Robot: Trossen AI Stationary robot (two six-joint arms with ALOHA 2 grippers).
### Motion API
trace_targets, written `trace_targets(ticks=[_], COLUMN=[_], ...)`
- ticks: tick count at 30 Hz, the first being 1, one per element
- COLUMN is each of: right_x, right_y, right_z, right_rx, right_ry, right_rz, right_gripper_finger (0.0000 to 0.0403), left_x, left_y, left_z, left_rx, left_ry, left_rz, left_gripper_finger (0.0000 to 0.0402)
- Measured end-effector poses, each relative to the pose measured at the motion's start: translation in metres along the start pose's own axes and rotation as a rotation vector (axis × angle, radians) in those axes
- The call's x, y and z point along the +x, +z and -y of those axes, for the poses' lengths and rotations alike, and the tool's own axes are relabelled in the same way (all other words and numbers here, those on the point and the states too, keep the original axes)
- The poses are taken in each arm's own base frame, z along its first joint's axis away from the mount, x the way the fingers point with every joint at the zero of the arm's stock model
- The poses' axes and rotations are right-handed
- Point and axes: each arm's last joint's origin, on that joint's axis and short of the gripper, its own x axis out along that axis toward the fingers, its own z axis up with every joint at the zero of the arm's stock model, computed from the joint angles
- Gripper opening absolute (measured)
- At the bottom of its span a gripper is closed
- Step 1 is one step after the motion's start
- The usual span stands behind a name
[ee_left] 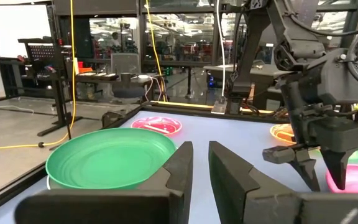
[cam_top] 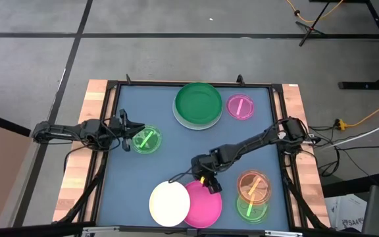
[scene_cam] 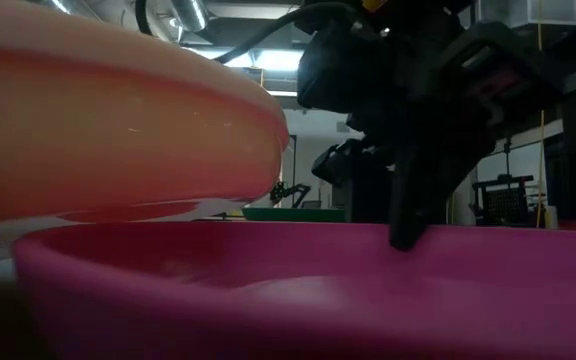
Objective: Stack plastic plates
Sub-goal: Stack the pink plate on top of the green plate
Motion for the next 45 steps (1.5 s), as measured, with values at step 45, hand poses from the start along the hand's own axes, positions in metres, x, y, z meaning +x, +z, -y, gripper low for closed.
trace_targets(ticks=[45], right_x=[0.001], right_y=[-0.006], right_z=[0.012], right_rx=[0.037], right_ry=[0.055], right_rz=[0.017], right_gripper_finger=[0.0109], left_x=[0.0], left_y=[0.0], left_z=[0.0], left_rx=[0.002], left_ry=[0.0], left_rz=[0.0], left_gripper_finger=[0.0046])
